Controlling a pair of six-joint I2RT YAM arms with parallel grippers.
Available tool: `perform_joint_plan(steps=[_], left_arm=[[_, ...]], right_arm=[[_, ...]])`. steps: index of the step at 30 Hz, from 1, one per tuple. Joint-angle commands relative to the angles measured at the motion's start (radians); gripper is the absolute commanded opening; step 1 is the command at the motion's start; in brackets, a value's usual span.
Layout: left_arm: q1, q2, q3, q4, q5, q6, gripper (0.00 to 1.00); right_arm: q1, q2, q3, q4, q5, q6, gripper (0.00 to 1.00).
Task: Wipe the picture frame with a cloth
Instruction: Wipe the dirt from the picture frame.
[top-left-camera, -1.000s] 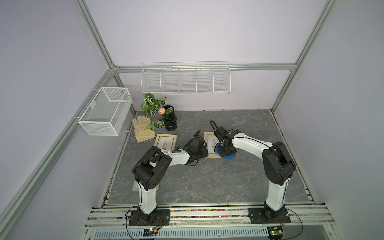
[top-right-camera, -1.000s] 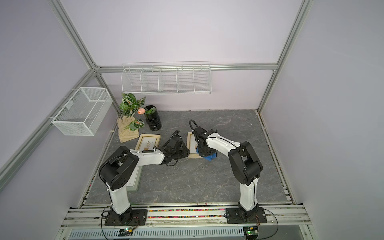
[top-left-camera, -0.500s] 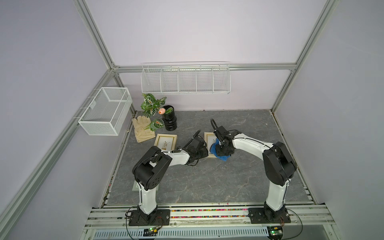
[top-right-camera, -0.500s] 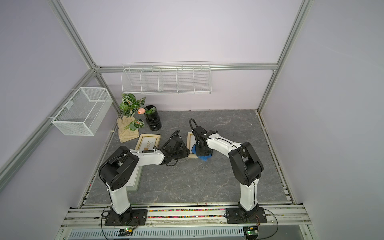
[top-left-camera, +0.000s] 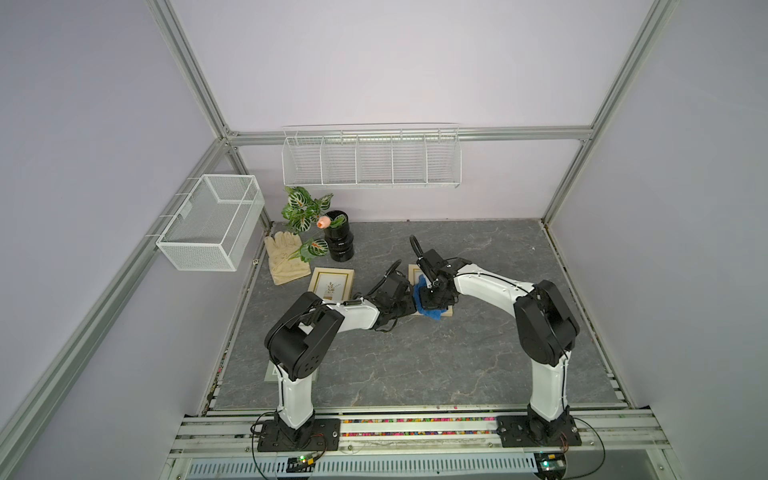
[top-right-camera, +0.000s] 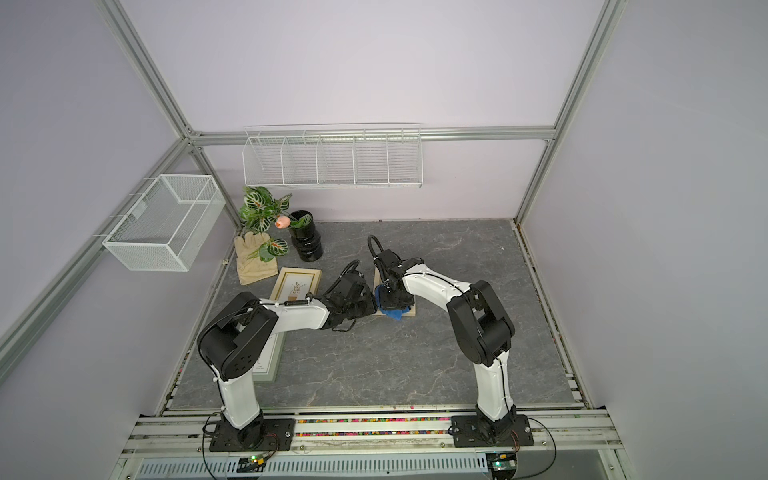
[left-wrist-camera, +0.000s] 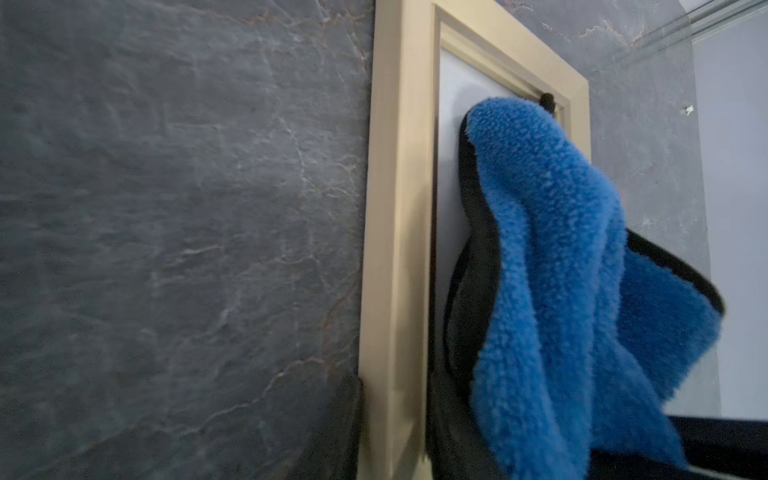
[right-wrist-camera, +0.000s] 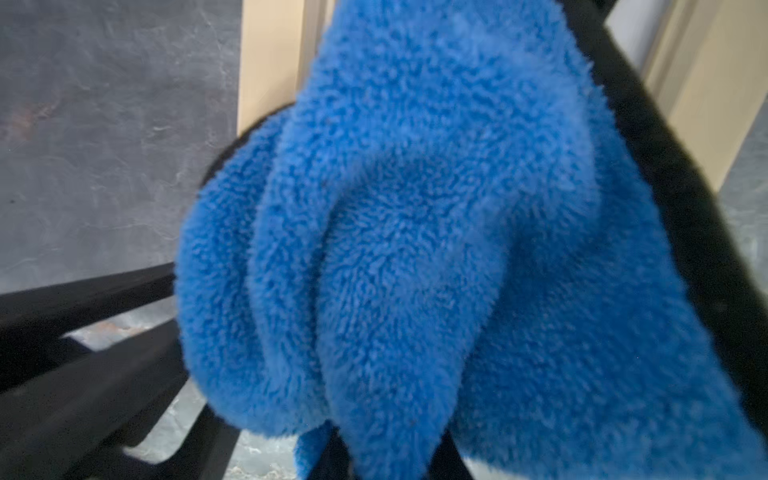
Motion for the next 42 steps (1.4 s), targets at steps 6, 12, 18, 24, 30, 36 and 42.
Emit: perform_joint_plan(steps=[6,12,18,24,30,36,42], left_arm=[[-0.004,0.125,-0.091,-0.308,-0.008,-0.027,0.3],[-0.004,0.124,-0.094,-0.315,-0.009,-0.027,0.3],[-0.004,0.123,-0.088,-0.326,-0.002,-0.009,0.3],[-0.004,0.134,-0.085,-0.321,0.012,-0.006,0.3],[-0.004,0.128,-0.088,-0.325,0.007,-0.004,0.3],[-0.004,0.136,-0.083,-0.321,0.009,-0.002,0.3],[-0.004,0.142,-0.076,-0.326,0.012,0.002,0.3]], right_arm=[[-0.086,-0.059,-0.119,-0.071,0.056,-0.023,0.08],[0.004,0.017,-0.007,-0.068,0.006,0.013,0.08],[-0.052,0.017,-0.001,-0.081,0.056,-0.024,0.09],[-0.117,0.136,0.161,-0.1,0.083,-0.074,0.09],[-0.128,0.253,0.334,-0.17,0.133,-0.101,0.08],[-0.085,0.097,0.076,-0.092,0.106,-0.082,0.09],[-0.124,0.122,0.128,-0.087,0.111,-0.075,0.09]])
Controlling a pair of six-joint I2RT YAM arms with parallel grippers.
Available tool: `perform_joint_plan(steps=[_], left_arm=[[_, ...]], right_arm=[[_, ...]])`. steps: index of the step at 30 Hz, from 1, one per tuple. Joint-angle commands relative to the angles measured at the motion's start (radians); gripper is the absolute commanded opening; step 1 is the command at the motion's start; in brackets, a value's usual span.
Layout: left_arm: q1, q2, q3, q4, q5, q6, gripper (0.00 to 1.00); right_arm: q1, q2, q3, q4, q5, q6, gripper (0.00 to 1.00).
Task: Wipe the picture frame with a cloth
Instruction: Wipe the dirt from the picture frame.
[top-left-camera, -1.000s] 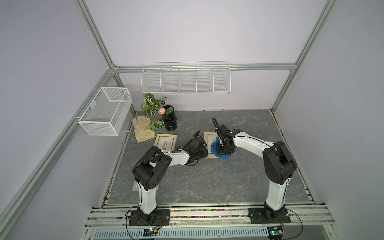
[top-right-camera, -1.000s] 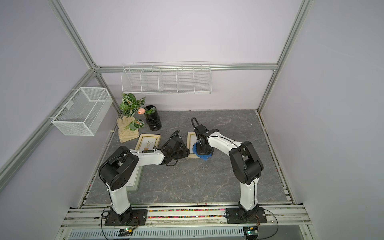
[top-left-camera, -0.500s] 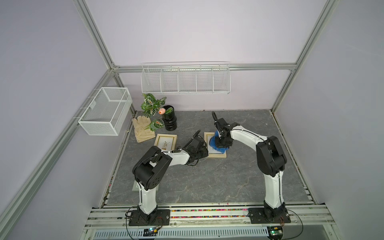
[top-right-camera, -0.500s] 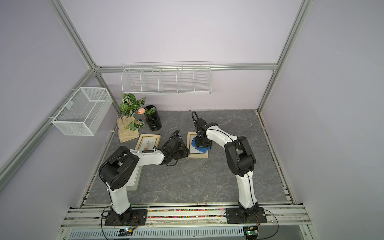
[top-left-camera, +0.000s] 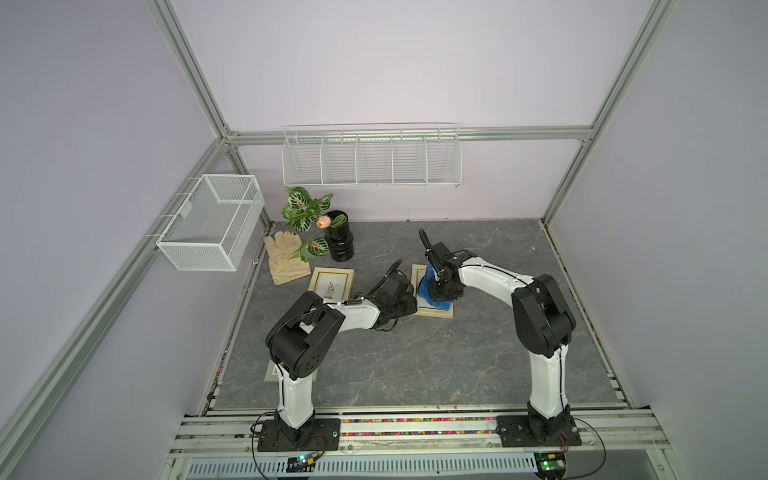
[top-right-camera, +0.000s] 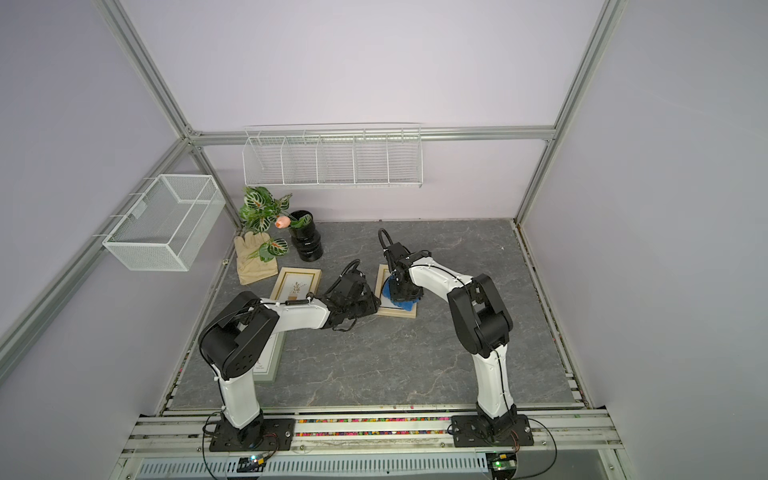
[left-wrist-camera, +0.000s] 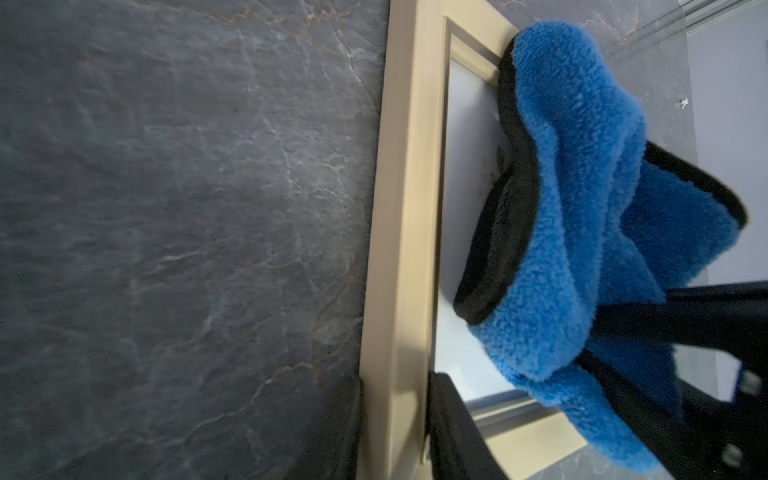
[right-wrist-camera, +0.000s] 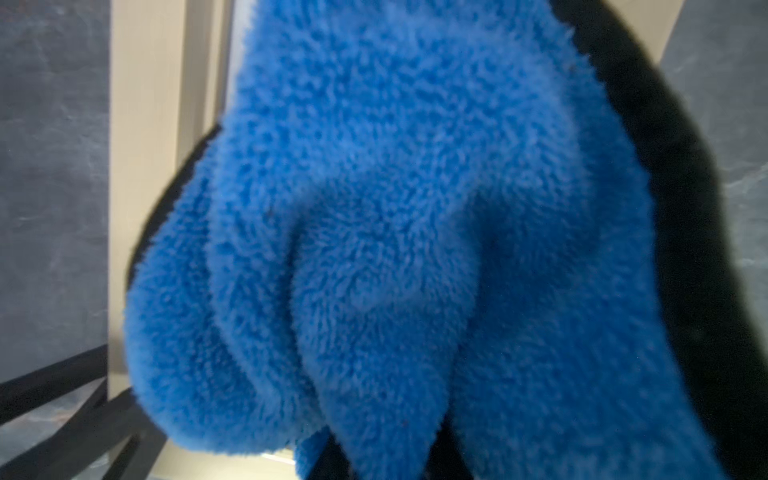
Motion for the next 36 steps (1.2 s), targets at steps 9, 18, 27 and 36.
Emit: perform_joint_plan(steps=[9,18,27,36], left_arm=[[-0.004,0.128,-0.091,-0.319,0.001,-0.008,0.31],[-0.004,0.124,-0.091,-0.331,-0.008,-0.012,0.31],[-0.004,0.128,-0.09,-0.334,-0.024,-0.028,0.3],[-0.004,0.134,-0.083,-0.341,-0.025,-0.026,0.31]], right_arm=[[-0.028,0.282,0.441,-0.157,0.028,-0.006,0.08],[-0.038,0.331,0.536,-0.213,0.08,-0.012,0.07],[-0.055,0.248,0.383,-0.19,0.113,-0.031,0.07],[0.038,0.014,-0.034,-0.01,-0.03,0.078,0.08]])
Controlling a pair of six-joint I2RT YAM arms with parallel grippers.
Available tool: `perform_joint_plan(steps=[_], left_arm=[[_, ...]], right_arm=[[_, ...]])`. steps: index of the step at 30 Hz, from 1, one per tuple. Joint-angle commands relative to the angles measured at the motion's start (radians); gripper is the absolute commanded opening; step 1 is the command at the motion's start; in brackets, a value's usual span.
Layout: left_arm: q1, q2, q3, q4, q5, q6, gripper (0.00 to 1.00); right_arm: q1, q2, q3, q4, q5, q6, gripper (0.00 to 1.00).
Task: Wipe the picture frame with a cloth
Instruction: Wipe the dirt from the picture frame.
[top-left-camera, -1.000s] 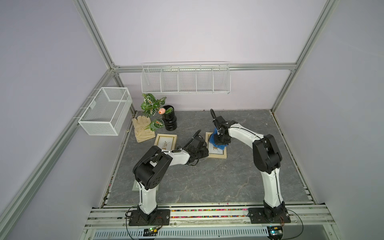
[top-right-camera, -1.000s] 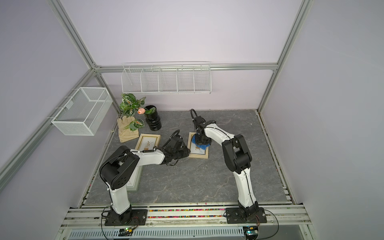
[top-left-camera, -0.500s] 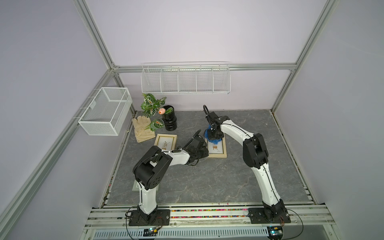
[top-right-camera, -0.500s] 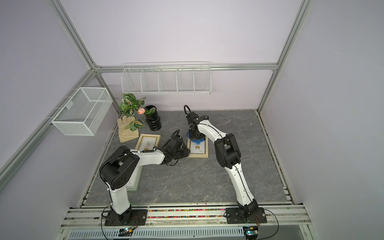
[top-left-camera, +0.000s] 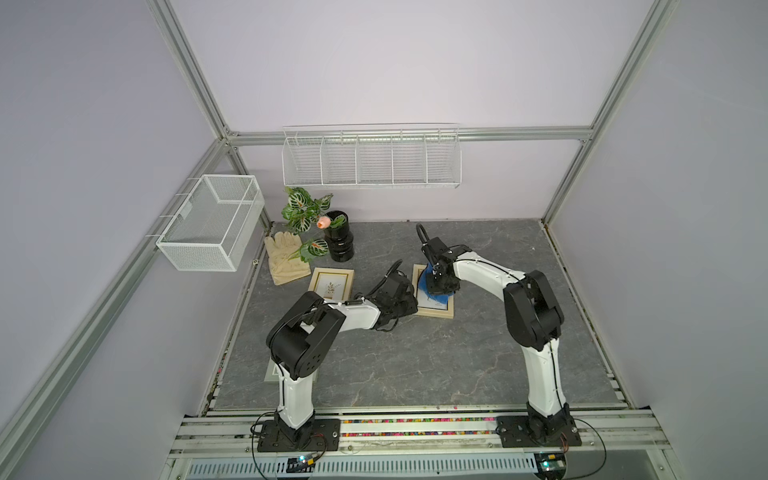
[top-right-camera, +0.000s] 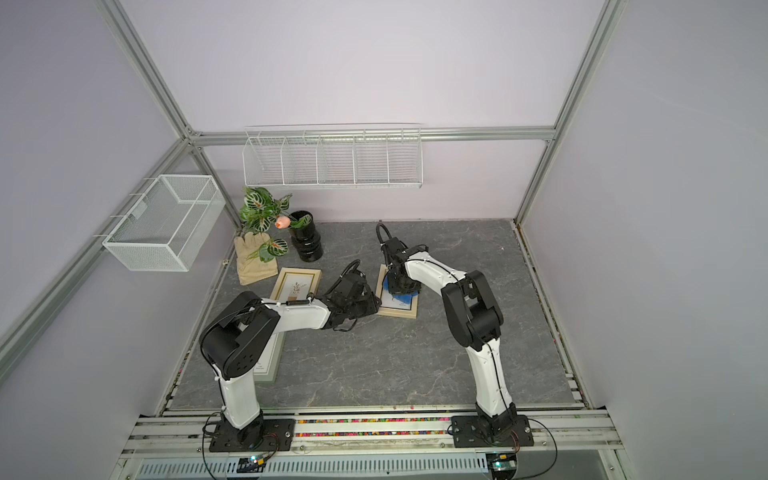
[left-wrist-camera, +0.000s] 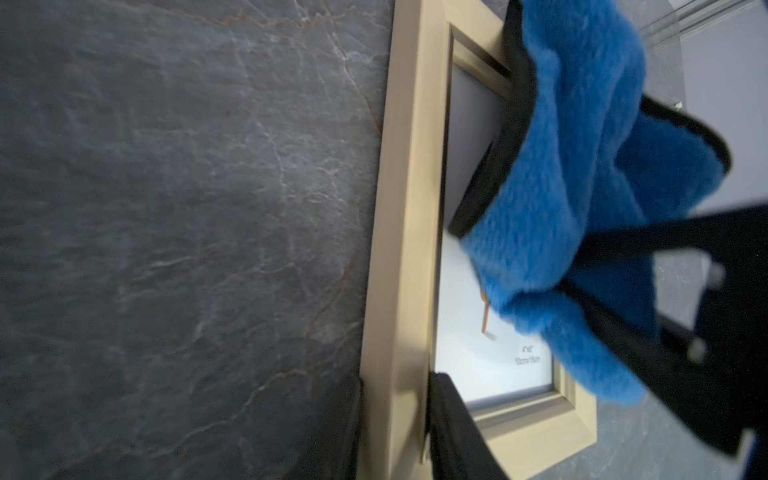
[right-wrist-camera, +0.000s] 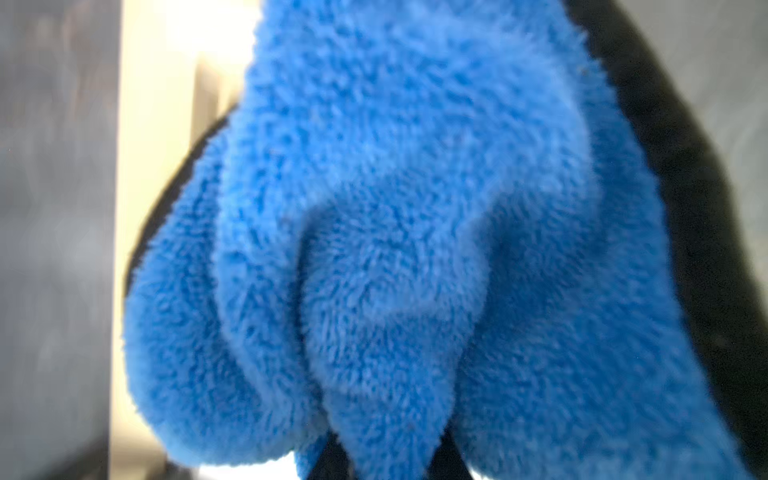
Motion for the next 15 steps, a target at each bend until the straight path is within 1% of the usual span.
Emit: perform_joint_plan(steps=[1,4,9,11,13,15], left_arm=[[-0.003,0.129,-0.083,-0.351,-0.021,-0.021,0.31],[-0.003,0.133,-0.081,-0.351,-0.017,-0.02,0.31],[-0.004,0.126,-0.085,-0.355,-0.02,-0.02,0.31],[-0.004,0.12,-0.09,-0.354,-0.023,-0.021,0.3],[-0.004,0.117,-0.093,-0.352,-0.024,-0.022,0.31],[-0.004,0.119,-0.094,-0.35,-0.024,-0.023,0.31]], right_arm=[[0.019,-0.037,-0.099,0.008,-0.08,0.052,0.08],[0.007,-0.009,-0.038,-0.009,-0.064,0.038,0.09],[-0.046,0.144,0.219,-0.097,-0.022,-0.001,0.08],[-0.053,0.192,0.305,-0.135,0.014,-0.018,0.07],[-0.05,0.212,0.339,-0.154,0.034,-0.029,0.07],[-0.033,0.194,0.307,-0.151,0.021,-0.032,0.07]])
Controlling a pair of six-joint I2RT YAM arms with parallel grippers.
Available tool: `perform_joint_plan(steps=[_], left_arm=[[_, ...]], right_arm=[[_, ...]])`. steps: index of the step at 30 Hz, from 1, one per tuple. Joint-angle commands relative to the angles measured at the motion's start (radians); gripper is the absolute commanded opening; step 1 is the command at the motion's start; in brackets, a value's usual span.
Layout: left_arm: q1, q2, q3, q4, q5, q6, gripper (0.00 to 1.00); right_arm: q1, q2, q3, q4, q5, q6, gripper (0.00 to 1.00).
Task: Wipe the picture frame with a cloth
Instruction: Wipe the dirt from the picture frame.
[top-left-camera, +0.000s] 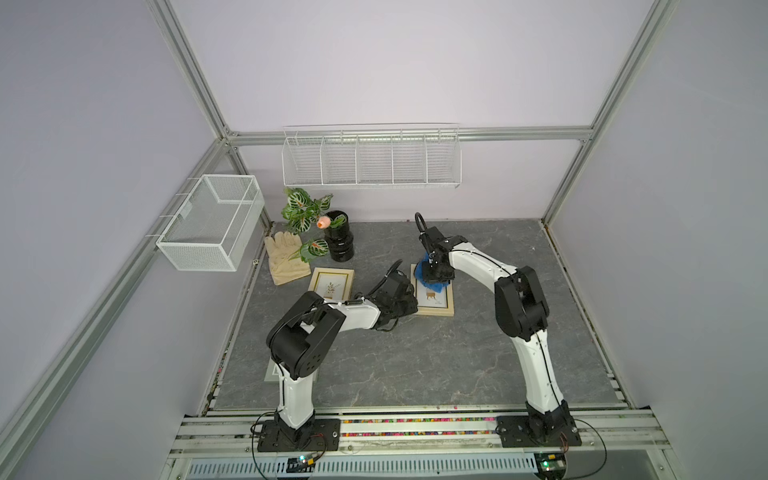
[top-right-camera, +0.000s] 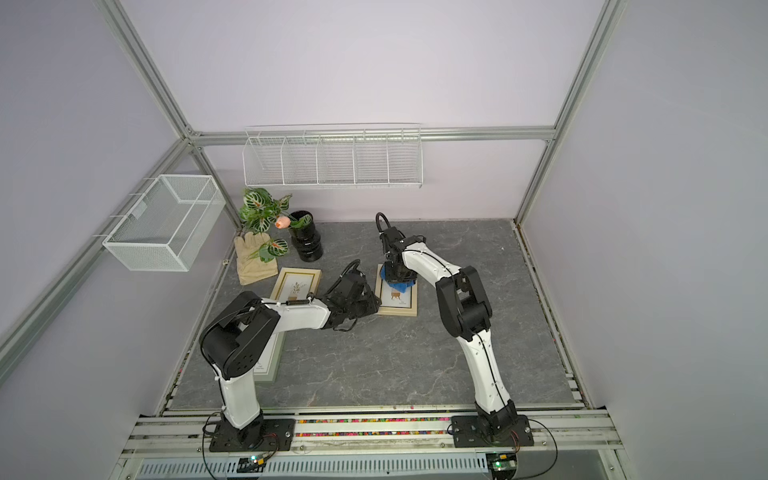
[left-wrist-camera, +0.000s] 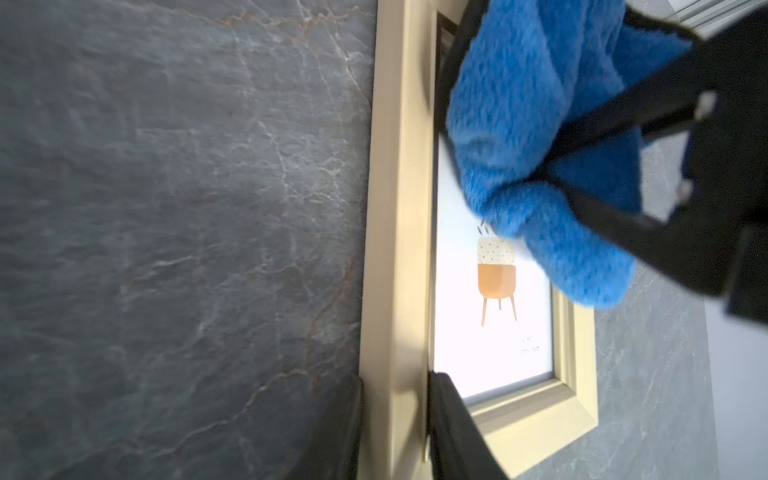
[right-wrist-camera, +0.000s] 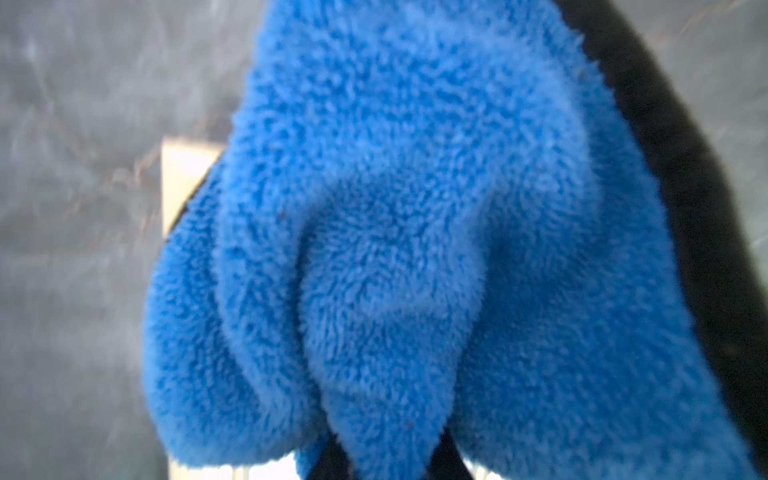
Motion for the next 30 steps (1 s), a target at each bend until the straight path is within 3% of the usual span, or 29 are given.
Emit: perform_joint_plan(steps=[1,6,9,19,26,30], left_arm=[[-0.004,0.121,-0.095,-0.349,-0.024,-0.022,0.31],[-0.004,0.115,-0.097,-0.346,-0.023,-0.02,0.31],[-0.004,0.107,-0.11,-0.339,-0.023,-0.022,0.31],[-0.004,0.106,-0.11,-0.344,-0.028,-0.022,0.31],[-0.004,0.121,-0.102,-0.337,-0.021,-0.023,0.31],[-0.004,0.123,-0.101,-0.341,-0.02,-0.019,0.31]], right_arm=[[0.033,-0.02,-0.044,-0.065,0.017,-0.024,0.07],[0.092,-0.193,-0.332,0.038,-0.057,0.025,0.08],[0.096,-0.233,-0.399,0.071,-0.063,0.034,0.09],[-0.005,0.001,0.006,-0.076,0.054,-0.045,0.07],[0.06,-0.015,-0.029,-0.072,0.047,-0.052,0.07],[0.03,-0.015,-0.018,-0.105,0.115,-0.055,0.06]])
